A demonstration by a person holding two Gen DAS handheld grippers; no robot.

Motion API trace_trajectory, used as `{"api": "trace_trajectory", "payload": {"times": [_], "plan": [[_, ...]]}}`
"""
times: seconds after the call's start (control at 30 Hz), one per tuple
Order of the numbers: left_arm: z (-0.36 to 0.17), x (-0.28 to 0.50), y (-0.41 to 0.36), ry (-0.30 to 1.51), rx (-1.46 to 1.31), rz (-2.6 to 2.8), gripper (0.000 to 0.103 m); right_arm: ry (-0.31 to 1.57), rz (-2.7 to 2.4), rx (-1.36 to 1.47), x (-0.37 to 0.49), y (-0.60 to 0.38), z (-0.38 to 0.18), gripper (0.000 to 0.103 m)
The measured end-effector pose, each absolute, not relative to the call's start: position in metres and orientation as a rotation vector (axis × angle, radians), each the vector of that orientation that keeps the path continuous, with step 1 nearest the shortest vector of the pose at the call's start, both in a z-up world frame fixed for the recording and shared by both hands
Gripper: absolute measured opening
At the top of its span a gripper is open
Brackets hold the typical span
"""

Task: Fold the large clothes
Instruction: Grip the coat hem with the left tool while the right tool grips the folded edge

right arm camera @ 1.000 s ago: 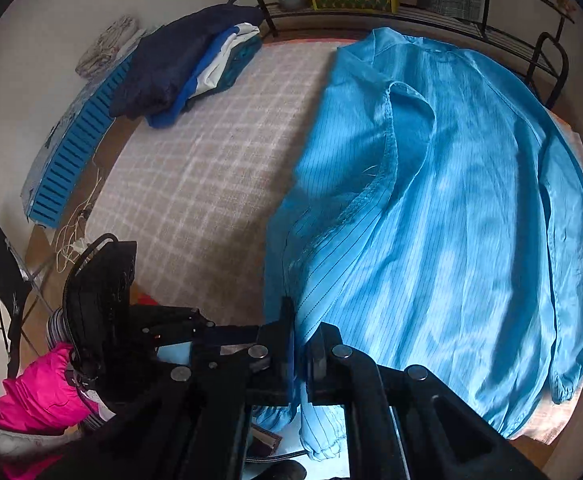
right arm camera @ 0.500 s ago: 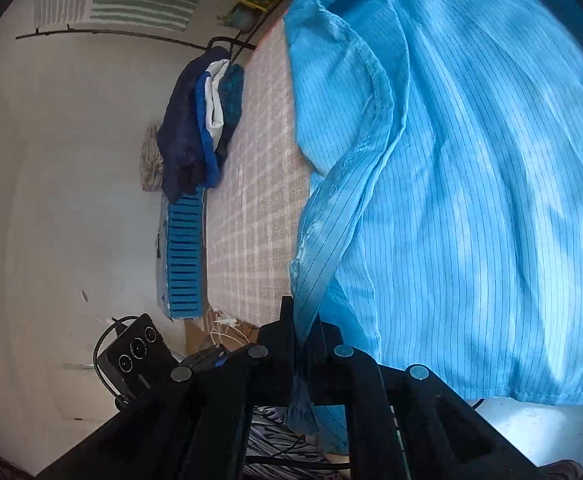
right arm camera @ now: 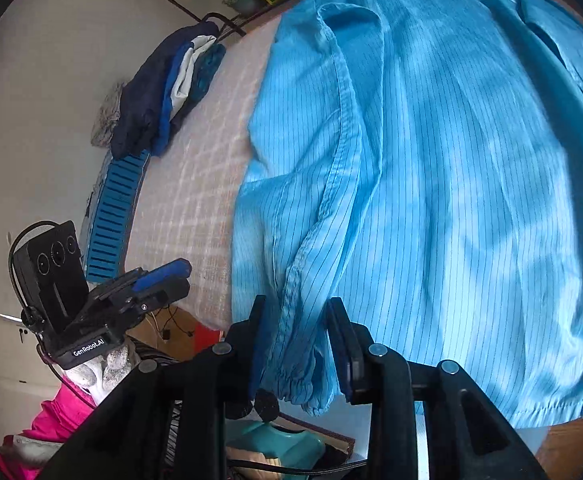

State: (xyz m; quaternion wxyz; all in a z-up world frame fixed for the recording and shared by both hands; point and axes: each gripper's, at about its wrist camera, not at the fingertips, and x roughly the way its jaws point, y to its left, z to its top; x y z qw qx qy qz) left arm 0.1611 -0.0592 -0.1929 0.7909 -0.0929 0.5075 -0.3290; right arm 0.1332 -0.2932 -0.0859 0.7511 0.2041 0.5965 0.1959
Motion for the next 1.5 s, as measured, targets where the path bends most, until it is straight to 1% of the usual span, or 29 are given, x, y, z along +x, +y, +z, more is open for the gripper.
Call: {"api": "trace_trajectory", "payload": {"times": [0.07,0.17,0.3,0.4,0.43,0.47,0.5,0.77,0.9,1.03,1.1,1.13,1.17,1.2,1.23,1.27,1.37,1.5], "plan": [[-0.198,0.161,-0.074,1.101,-0.174,-0.717,0.025,1.221,0.420,0.408,0.150,-0.301,-0.069,0.044],[-0.215,0.161,-0.098,1.123,-0.123,-0.722,0.025,1.125,0.416,0.359,0.182,-0.306,-0.050,0.056],[-0.245,0.154,-0.127,1.202,0.006,-0.742,0.025,1.065,0.403,0.297,0.237,-0.309,-0.036,0.057],[-0.242,0.140,-0.131,1.153,0.097,-0.754,0.025,1.033,0.416,0.284,0.283,-0.309,-0.031,0.058],[-0.241,0.139,-0.131,1.160,0.098,-0.763,0.025,1.022,0.416,0.279,0.299,-0.307,-0.032,0.059],[-0.241,0.139,-0.129,1.174,0.077,-0.777,0.025,1.014,0.420,0.275,0.312,-0.307,-0.033,0.063],[-0.239,0.135,-0.125,1.186,0.058,-0.784,0.025,1.014,0.426,0.271,0.327,-0.305,-0.038,0.067],[-0.226,0.131,-0.110,1.183,0.015,-0.783,0.025,1.069,0.387,0.302,0.437,-0.286,-0.103,0.070],[-0.230,0.136,-0.111,1.203,0.022,-0.774,0.025,1.112,0.387,0.276,0.471,-0.276,-0.129,0.074],[-0.238,0.140,-0.107,1.229,0.002,-0.770,0.025,1.153,0.384,0.259,0.486,-0.274,-0.148,0.074],[-0.238,0.141,-0.107,1.230,0.006,-0.769,0.025,1.185,0.395,0.278,0.488,-0.275,-0.157,0.063],[-0.238,0.141,-0.107,1.231,0.007,-0.769,0.025,1.197,0.426,0.305,0.489,-0.275,-0.161,0.048],[-0.238,0.141,-0.106,1.233,0.004,-0.769,0.025,1.201,0.450,0.321,0.488,-0.275,-0.162,0.030],[-0.239,0.141,-0.106,1.234,0.003,-0.769,0.025,1.193,0.459,0.322,0.485,-0.275,-0.160,0.019],[-0.238,0.141,-0.106,1.234,0.004,-0.771,0.025,1.180,0.466,0.312,0.483,-0.274,-0.157,0.014],[-0.238,0.140,-0.106,1.235,0.007,-0.771,0.025,1.175,0.471,0.298,0.481,-0.271,-0.154,0.003],[-0.237,0.137,-0.105,1.242,0.017,-0.769,0.025,1.152,0.419,0.235,0.478,-0.273,-0.141,0.001],[-0.237,0.129,-0.107,1.246,0.023,-0.759,0.025,1.139,0.298,0.325,0.478,-0.306,-0.141,0.001]]}}
